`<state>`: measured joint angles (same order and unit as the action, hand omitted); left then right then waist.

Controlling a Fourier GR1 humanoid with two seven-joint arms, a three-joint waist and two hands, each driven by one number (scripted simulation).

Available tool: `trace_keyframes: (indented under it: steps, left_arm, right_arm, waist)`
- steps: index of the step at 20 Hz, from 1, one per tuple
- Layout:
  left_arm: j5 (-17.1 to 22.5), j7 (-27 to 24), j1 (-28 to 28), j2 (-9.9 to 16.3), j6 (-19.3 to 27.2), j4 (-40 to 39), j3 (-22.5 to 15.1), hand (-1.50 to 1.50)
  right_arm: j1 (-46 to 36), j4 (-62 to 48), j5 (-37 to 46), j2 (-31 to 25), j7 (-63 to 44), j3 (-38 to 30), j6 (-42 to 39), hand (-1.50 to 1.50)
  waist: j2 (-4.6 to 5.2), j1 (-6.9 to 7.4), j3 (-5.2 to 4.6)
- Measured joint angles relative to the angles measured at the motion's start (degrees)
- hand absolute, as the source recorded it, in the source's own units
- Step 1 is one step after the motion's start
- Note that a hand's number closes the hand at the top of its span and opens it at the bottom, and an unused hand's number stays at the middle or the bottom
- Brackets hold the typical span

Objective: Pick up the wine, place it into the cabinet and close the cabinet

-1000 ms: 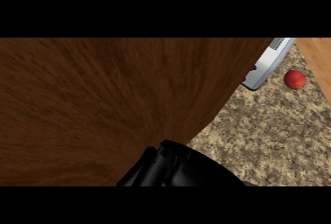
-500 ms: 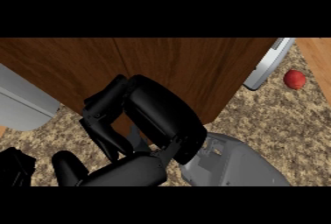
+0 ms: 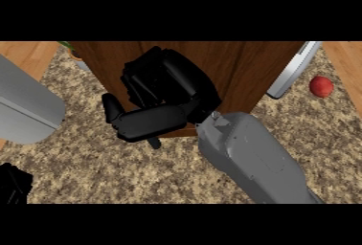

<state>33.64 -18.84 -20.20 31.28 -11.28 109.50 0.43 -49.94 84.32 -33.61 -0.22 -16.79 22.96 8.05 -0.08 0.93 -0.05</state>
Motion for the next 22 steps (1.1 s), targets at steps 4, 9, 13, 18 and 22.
trace_keyframes:
  steps: [4, 9, 13, 18, 22]
  left_arm:
    - [-0.2, 2.1, 1.3, -0.6, 0.1, 0.4, 0.7, 1.50]
    - [-0.4, 2.6, 1.5, -1.1, -0.2, 0.3, 1.5, 1.50]
    - [-0.2, 3.1, 2.5, -1.2, -0.7, 0.1, 1.6, 1.50]
    - [-0.9, 2.5, 1.9, -1.4, -1.4, -0.1, 1.8, 1.50]
    - [-1.5, 2.7, 2.3, -2.2, -1.2, -0.2, 1.0, 1.50]
  right_arm:
    - [-0.9, -3.6, 0.5, 0.2, 2.4, -0.3, -1.7, 1.50]
    - [-1.6, -8.3, 0.9, 0.1, 6.4, -2.5, -6.3, 1.50]
    - [-2.7, -11.4, 0.6, -0.5, 7.7, -3.8, -9.8, 1.50]
    - [-3.2, -13.8, 0.9, -1.4, 10.1, -4.3, -13.7, 1.50]
    - [-4.0, -15.5, 0.8, -1.8, 11.0, -4.6, -16.3, 1.50]
  waist:
    - [-0.69, -0.06, 0.06]
    - [-1.36, 0.49, -0.38]
    - [-1.66, 0.83, -0.56]
    - [-2.00, 1.40, -0.77]
    - [-2.05, 1.48, -0.91]
